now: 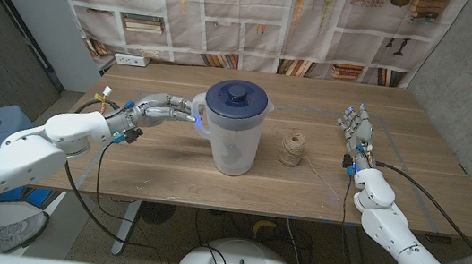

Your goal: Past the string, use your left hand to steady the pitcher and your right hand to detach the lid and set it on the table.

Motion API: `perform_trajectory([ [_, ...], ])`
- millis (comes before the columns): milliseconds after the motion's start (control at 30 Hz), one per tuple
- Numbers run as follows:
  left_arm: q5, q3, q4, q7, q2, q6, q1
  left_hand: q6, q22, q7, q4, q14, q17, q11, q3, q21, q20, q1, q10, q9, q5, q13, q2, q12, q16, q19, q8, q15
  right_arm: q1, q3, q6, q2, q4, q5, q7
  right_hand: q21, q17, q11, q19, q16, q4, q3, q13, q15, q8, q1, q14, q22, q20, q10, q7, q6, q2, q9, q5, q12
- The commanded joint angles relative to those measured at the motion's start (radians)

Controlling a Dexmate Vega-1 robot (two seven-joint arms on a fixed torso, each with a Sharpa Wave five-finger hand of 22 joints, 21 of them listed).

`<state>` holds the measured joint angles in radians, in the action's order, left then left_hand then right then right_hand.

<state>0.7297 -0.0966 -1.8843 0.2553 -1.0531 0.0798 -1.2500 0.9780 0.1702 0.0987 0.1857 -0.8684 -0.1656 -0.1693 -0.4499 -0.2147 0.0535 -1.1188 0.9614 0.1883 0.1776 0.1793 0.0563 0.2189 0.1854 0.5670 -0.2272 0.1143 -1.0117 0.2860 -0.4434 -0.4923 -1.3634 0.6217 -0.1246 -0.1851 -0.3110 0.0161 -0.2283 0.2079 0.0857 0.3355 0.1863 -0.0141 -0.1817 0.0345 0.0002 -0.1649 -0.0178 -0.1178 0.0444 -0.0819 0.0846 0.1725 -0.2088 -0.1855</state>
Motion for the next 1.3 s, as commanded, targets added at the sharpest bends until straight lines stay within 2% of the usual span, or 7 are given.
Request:
perform_trajectory([
  [33, -0.025, -0.025, 0.023, -0.005, 0.027, 0.040, 0.030, 0.069, 0.005, -0.035, -0.006, -0.017, -0.004, -0.014, -0.017, -0.005, 0.152, -0.034, 0.037, 0.002, 0.001, 0.003, 0.055, 0.006, 0.001, 0.015, -0.005, 0.123, 0.000, -0.001, 0.000, -0.015, -0.008, 0.001, 0.016, -0.005, 0.000, 0.001, -0.004, 0.005, 0.004, 0.001, 0.000, -0.002, -0.006, -0.009, -0.002, -0.004, 0.009, -0.004, -0.001, -0.009, 0.021, 0.003, -0.005, -0.007],
  [533, -0.043, -0.073, 0.050, 0.014, 0.044, 0.043, 0.114, 0.077, 0.006, -0.032, -0.008, -0.026, -0.003, -0.019, -0.017, -0.005, 0.152, -0.037, 0.043, 0.004, -0.001, 0.004, 0.050, 0.001, -0.002, 0.027, -0.004, 0.122, -0.008, -0.007, -0.003, -0.042, -0.027, -0.002, 0.036, -0.005, 0.002, 0.002, -0.004, 0.005, 0.007, 0.000, 0.000, -0.002, -0.006, -0.010, -0.002, -0.004, 0.009, -0.003, 0.000, -0.009, 0.020, 0.003, -0.006, -0.007],
  [967, -0.048, -0.114, 0.079, 0.032, 0.059, 0.034, 0.183, 0.081, 0.006, -0.033, -0.010, -0.033, -0.003, -0.018, -0.018, -0.005, 0.153, -0.039, 0.051, 0.005, -0.002, 0.005, 0.050, -0.002, -0.002, 0.033, -0.003, 0.122, -0.026, -0.020, -0.010, -0.087, -0.096, -0.034, 0.038, -0.004, 0.004, 0.002, -0.004, 0.005, 0.007, 0.001, 0.000, -0.002, -0.007, -0.007, -0.001, -0.004, 0.009, -0.004, 0.001, -0.013, 0.020, 0.003, -0.006, -0.007],
  [1167, -0.050, -0.132, 0.095, 0.039, 0.067, 0.028, 0.211, 0.085, 0.006, -0.031, -0.011, -0.039, -0.004, -0.018, -0.019, -0.006, 0.153, -0.040, 0.056, 0.006, -0.003, 0.006, 0.051, -0.002, -0.002, 0.037, -0.004, 0.122, -0.036, -0.026, -0.029, -0.113, -0.131, -0.070, 0.038, -0.004, 0.005, 0.001, -0.003, 0.005, 0.006, 0.001, 0.000, -0.001, -0.007, -0.006, -0.002, -0.004, 0.009, -0.004, 0.000, -0.013, 0.020, 0.003, -0.006, -0.007],
  [1300, -0.051, -0.144, 0.108, 0.046, 0.074, 0.027, 0.230, 0.087, 0.007, -0.030, -0.011, -0.044, -0.004, -0.019, -0.018, -0.006, 0.153, -0.041, 0.057, 0.006, -0.003, 0.006, 0.051, -0.004, 0.000, 0.040, -0.004, 0.124, -0.035, -0.028, -0.100, -0.110, -0.123, -0.116, 0.043, -0.004, 0.006, 0.002, -0.003, 0.005, 0.004, 0.001, 0.000, -0.002, -0.007, -0.004, -0.002, -0.004, 0.009, -0.005, 0.000, -0.013, 0.020, 0.003, -0.006, -0.007],
])
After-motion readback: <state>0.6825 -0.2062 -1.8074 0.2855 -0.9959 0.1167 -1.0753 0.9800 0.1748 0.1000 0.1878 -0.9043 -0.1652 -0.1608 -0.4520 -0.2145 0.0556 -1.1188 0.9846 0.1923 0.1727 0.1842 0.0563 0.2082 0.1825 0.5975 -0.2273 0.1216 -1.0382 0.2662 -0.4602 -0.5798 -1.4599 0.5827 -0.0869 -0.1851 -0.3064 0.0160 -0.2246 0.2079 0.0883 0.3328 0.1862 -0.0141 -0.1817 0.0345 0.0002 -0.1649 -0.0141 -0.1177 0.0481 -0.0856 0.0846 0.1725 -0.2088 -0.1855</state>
